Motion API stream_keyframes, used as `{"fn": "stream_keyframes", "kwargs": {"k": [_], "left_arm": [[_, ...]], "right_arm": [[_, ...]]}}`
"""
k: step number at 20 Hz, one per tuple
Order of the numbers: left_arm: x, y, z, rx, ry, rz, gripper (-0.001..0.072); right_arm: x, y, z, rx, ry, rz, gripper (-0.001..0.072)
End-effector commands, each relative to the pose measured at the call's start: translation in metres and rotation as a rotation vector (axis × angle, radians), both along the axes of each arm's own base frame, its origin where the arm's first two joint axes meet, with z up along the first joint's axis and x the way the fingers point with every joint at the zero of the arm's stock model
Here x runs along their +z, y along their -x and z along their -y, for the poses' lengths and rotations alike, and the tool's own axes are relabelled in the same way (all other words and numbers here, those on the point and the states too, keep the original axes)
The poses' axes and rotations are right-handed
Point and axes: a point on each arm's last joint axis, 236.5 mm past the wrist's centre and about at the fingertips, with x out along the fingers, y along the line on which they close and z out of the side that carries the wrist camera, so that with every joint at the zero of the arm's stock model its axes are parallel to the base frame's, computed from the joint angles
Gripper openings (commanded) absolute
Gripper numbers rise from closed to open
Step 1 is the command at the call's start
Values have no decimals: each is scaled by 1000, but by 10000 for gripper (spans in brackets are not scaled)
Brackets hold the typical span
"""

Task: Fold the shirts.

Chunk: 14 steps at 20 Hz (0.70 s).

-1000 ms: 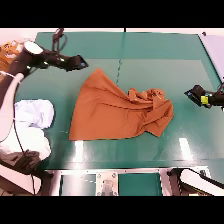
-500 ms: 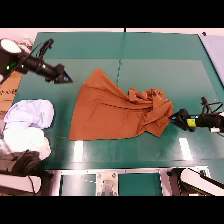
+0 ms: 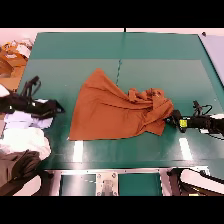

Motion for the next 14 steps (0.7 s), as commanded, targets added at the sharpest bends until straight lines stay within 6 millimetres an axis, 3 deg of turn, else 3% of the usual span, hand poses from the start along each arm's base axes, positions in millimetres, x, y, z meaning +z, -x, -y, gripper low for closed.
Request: {"fn": "stream_keyframes", "kwargs": {"k": [1, 6, 8, 10, 11, 12, 13, 14], "left_arm": [[-43, 35, 2, 70, -3, -105, 625], [-109, 77, 30, 86, -11, -181, 625], [-115, 73, 53, 87, 50, -169, 625], [-103, 69, 88, 51, 177, -152, 623], [-98, 72, 99, 23, 218, -149, 501], [-93, 75, 104, -20, 235, -138, 176], [-90, 75, 105, -61, 235, -118, 22], [-87, 70, 102, -78, 217, -99, 20]], "right_arm": [[6, -17, 8, 2, 27, 48, 15], [11, -22, 8, -7, 16, 65, 15], [11, -22, 8, -7, 16, 65, 15], [11, -22, 8, -7, 16, 65, 15], [11, -22, 8, -7, 15, 65, 15], [11, -22, 7, -7, 12, 65, 15], [13, -23, 7, -4, 10, 68, 15], [17, -25, 7, 3, 8, 77, 15]]}}
